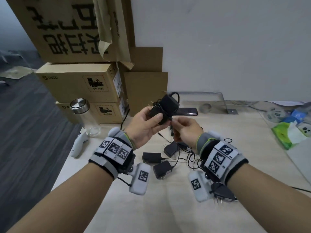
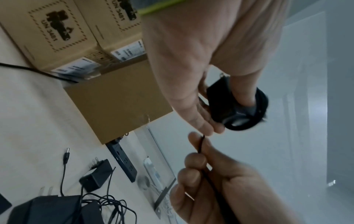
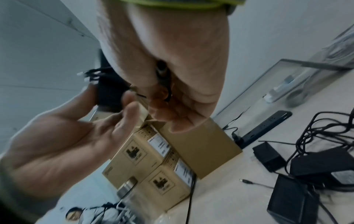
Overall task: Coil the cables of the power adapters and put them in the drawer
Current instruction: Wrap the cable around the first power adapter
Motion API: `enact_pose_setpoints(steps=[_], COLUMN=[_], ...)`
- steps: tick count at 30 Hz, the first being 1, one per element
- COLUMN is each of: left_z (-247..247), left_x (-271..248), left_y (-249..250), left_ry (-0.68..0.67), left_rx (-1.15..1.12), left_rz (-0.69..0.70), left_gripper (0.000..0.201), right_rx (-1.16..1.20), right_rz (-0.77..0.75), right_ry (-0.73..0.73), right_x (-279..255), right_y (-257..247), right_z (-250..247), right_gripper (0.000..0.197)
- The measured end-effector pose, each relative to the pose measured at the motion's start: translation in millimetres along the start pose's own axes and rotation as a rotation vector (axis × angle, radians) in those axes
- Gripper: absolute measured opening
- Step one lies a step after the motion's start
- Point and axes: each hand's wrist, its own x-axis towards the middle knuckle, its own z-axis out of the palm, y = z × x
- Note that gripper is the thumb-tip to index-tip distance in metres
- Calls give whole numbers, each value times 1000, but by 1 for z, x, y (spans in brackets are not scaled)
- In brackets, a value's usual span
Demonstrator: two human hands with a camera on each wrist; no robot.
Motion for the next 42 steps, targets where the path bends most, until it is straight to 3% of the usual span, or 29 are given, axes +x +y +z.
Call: enact_pose_setpoints(steps=[2,4,7,9,12,19,28,32,35,39,42], left_z=[6,5,-7,-13,-18,-16,-11,-8,-6,-2,-1], left_x=[3,6,10,10,9,3,1,2,3,5,7], left_y=[-2,-7,-14,-15,-19,-29,-34,-38,-38,-38,-39], left_ry=[120,287,418,418,397,276,321,374,448,511,525], left_rx=[68,308,661,815,940,1177,1195,1175,1094,942,936], left_rz=[24,97,175,180,202,255,350,373,342,270,249], left_gripper=[35,23,27,31,32,35,36,36,39,63,60], right_rx=[-75,-231,-501,-675,-759,-443,-153,-29,-45,-94,-131], right_rz=[23,6,-41,-65,-126,-268,-206,-191,-196,-231,-259], right_ry=[-31,-61,-58,-8,62,104,189,270,322,313,291], right_x=[-2,-5,-10,-13,-15,-11,-3,-3,0,2,0], right_y=[5,9,6,-2,-12,-19,-5,-5,-2,-1,0], right_z=[7,9,6,0,-8,-10,0,3,4,7,10], right_gripper=[25,24,22,21,25,15,9,22,19,24,28])
